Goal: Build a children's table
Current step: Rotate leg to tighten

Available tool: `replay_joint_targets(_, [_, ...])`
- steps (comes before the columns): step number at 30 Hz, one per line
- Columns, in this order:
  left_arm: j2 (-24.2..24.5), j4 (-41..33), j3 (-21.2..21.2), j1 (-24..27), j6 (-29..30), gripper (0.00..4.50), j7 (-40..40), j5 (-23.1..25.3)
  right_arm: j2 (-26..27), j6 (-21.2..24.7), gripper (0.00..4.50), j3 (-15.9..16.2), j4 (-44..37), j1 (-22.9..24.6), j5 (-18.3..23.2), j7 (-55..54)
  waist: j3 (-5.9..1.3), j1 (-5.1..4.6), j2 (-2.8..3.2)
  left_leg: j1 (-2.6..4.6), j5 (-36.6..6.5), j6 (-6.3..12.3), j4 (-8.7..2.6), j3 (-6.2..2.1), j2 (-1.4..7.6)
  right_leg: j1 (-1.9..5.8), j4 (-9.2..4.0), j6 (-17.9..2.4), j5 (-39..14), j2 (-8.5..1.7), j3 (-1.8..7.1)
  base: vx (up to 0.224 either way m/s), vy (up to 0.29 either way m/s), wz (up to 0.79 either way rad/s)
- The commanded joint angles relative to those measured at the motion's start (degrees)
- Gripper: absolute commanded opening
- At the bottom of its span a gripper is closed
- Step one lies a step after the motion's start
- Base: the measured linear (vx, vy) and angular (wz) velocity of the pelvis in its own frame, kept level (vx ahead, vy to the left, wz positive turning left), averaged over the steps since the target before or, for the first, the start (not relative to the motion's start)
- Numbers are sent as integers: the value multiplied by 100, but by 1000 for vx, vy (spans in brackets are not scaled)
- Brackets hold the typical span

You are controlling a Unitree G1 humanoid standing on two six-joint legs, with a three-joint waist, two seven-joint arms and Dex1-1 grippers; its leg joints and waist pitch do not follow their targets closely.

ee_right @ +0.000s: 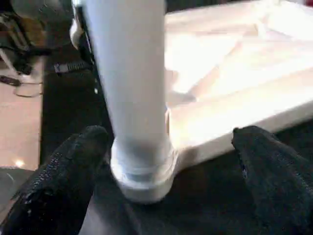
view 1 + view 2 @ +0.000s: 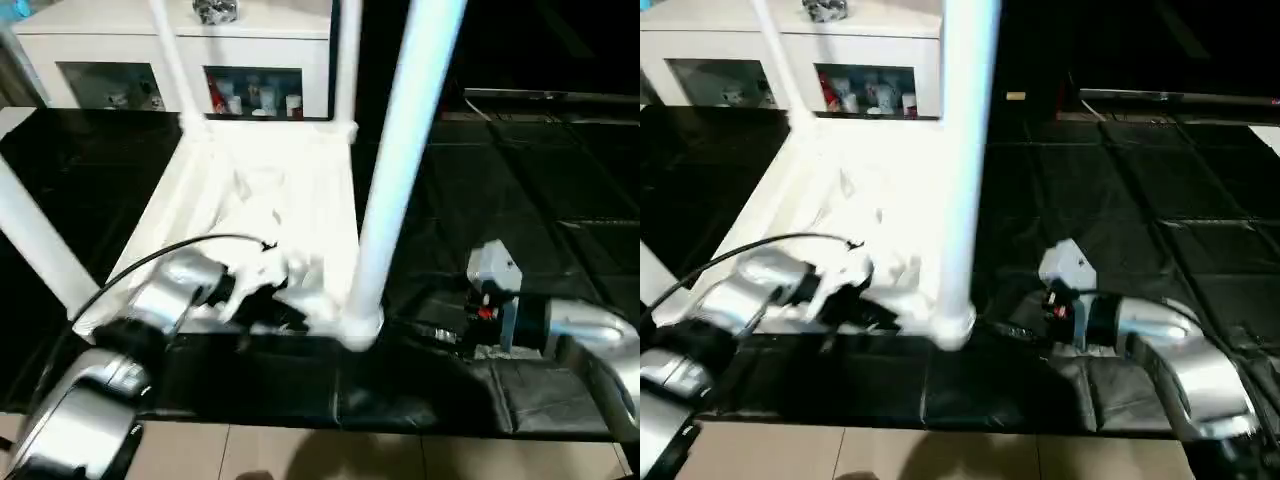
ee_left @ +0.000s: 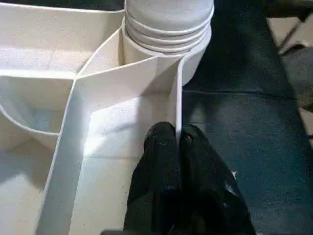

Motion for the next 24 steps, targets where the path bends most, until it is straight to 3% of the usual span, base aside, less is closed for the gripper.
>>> replay_joint_targets(1, [-15,-210,-252,125,18,5,-358,-36,53,-125,450,197,165,-150,67,299,-399,15,-67,-3,143,597,-377,-215,568,345,-376,-600,-478,-811,523,0,0,0])
replay_joint_targets(8, [23,-639,-345,206,133,0,-445,41,255,-399,373,706,1205,-823,-190,1126,-415,60,-60,10,269,632,-352,-205,583,312,-306,-773,-164,-799,534,0,0,0])
replay_joint_targets(12, [-12,-635,-336,175,78,0,-321,112,283,-441,357,893,1491,-1013,-303,1393,-422,94,-61,7,286,636,-349,-207,585,322,-305,-747,-163,-798,531,0,0,0])
replay_joint_targets(13, [-23,-653,-323,171,93,0,-256,127,304,-493,330,982,1679,-1115,-358,1527,-426,103,-74,11,272,627,-348,-205,581,324,-302,-742,-187,-806,531,0,0,0])
replay_joint_targets(14, [-23,-664,-323,171,115,0,-246,124,319,-532,330,1008,1765,-1158,-375,1579,-422,102,-94,3,281,633,-351,-203,577,329,-309,-730,-205,-804,529,0,0,0])
replay_joint_targets(24, [-16,-718,-282,179,215,0,-178,122,476,-801,247,1079,2346,-1458,-458,1923,-418,106,-88,1,251,642,-346,-201,577,313,-324,-698,-405,-794,528,0,0,0])
